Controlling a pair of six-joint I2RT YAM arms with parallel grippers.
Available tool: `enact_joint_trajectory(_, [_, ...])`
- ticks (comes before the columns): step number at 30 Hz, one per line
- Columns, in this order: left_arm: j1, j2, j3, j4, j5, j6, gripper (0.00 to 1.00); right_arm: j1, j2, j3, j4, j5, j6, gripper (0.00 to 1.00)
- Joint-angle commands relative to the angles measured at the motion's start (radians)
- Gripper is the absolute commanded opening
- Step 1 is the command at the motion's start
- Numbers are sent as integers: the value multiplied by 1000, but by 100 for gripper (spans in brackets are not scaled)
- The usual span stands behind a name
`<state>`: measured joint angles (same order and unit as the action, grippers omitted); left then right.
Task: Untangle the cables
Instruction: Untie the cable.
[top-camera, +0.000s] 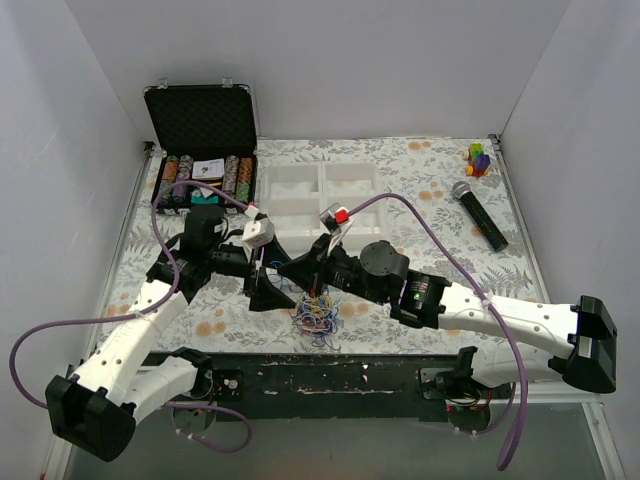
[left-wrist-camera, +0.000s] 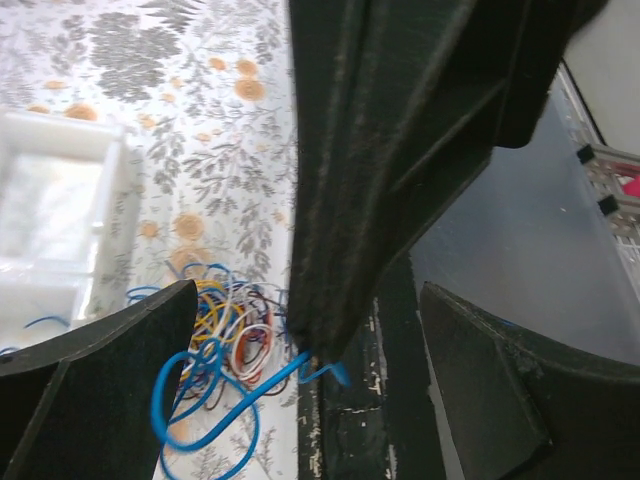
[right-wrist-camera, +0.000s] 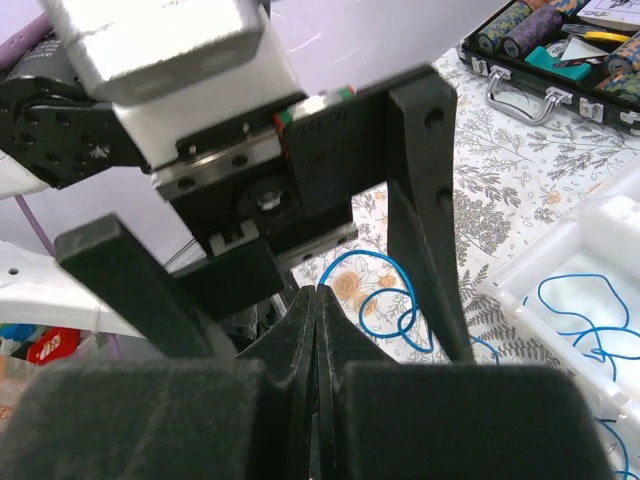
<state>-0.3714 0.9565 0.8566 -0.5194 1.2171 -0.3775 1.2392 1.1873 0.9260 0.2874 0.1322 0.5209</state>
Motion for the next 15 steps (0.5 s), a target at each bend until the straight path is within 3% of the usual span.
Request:
enact_joint_trajectory(1, [-72,7,16,10,56,-34,93,6,6,60,53,44,-45,1])
enact_joint_trajectory(4, [-87,2,22,-4,38,-18,90,6,-5,65,19,81,-74,1])
enact_joint_trajectory(9, [-90,14,47,-65,9,34,60,6,-29,63,-13,133,-107,1])
enact_joint_trajectory(15, [-95,22,71,-87,-34,32,44,6,-57,47,-13,171,-110,1])
